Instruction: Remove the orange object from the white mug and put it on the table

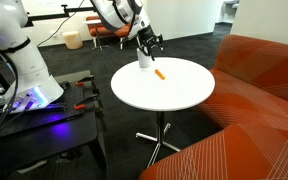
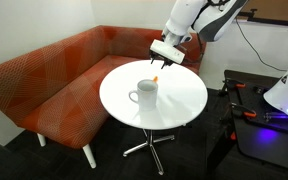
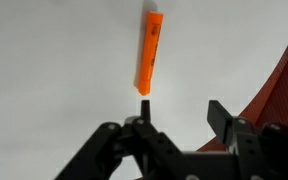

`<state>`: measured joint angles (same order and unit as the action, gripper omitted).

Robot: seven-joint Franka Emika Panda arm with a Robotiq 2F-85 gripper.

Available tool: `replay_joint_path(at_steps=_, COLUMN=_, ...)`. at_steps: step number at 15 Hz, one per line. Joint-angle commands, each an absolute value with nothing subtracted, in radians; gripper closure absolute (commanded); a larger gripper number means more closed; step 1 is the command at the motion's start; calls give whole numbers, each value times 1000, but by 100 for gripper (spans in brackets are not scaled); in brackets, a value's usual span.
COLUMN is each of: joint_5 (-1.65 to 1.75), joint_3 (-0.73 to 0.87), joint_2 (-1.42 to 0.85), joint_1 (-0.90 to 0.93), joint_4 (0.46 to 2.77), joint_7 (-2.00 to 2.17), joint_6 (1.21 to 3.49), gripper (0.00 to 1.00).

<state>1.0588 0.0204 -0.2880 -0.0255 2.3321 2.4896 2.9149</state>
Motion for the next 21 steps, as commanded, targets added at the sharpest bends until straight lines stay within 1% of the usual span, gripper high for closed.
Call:
replay_joint_path(at_steps=1, joint_5=1054, joint_3=12, joint_2=-293, joint_1=-34, joint_4=2321, joint_7=2449, joint_6=2938, gripper=6)
replay_joint_path(at_steps=2, joint_5=1052, joint_3=8, joint_2=-284, joint_1=-31, joint_4=2326, joint_7=2443, joint_6=2931, gripper=1)
replay_joint_path(at_steps=3, joint_5=1049, joint_3=2, joint_2=-274, joint_1=-27, joint_4=2331, joint_7=2440, joint_6=2919, gripper=0)
replay_joint_path(at_steps=17, joint_5=1078, joint_3=-60, joint_2=-45, joint_1=51, joint_4=2441, joint_7=2487, joint_6=2732, gripper=0)
replay_joint_path(at_steps=18, joint_5=1059, joint_3=-54, joint_2=-108, joint_1=40, joint_4=2403, joint_7=2458, joint_6=2774, gripper=0)
replay_joint_path(at_steps=21, joint_5=1059, joint_3=-57, joint_2=-77, joint_1=47, joint_4=2420, joint_7=2458, joint_6=2760, gripper=0)
